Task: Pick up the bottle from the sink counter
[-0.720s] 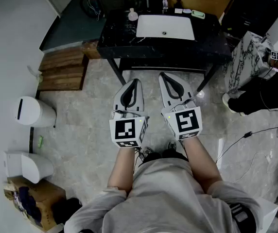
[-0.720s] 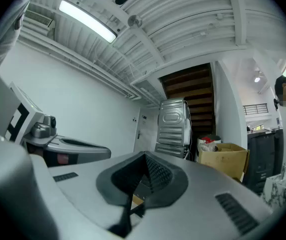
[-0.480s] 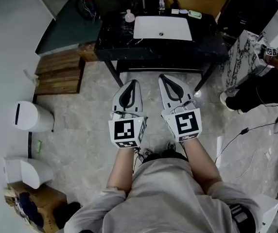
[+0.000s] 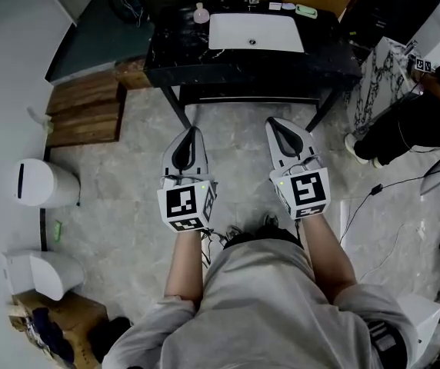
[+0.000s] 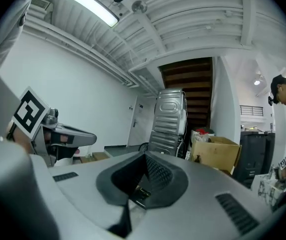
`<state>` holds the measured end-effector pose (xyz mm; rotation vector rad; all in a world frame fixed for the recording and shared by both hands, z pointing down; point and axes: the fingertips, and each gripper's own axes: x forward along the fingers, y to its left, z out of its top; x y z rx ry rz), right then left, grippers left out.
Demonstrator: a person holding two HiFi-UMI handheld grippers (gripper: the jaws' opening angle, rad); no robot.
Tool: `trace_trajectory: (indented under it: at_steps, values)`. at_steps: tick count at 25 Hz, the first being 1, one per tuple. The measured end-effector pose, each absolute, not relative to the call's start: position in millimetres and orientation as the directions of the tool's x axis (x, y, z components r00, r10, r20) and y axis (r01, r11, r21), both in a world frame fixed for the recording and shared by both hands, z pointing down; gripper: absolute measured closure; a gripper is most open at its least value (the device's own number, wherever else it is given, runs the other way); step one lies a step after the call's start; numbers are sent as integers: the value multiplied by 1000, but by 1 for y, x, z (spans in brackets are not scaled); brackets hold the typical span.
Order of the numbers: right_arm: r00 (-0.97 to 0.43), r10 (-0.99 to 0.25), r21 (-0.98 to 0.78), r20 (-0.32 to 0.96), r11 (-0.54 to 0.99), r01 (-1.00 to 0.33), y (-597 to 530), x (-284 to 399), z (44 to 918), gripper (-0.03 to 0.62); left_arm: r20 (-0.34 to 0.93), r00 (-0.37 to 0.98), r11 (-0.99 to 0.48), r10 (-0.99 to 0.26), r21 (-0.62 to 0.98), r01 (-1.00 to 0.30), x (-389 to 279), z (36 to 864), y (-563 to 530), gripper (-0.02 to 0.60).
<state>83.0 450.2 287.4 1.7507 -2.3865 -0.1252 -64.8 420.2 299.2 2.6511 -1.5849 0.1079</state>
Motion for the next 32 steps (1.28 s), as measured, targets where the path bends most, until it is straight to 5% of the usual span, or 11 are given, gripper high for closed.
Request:
trace_trajectory:
  at_steps: [15, 32]
  values:
    - [-309, -946, 143, 99, 321, -936, 381, 75, 317, 585, 116, 444, -446, -889, 5, -895, -95, 328, 387, 569]
    - [-358, -931, 66, 79, 363, -930, 124, 122, 310, 585, 194, 461, -470, -866, -1, -883, -33, 320, 147, 569]
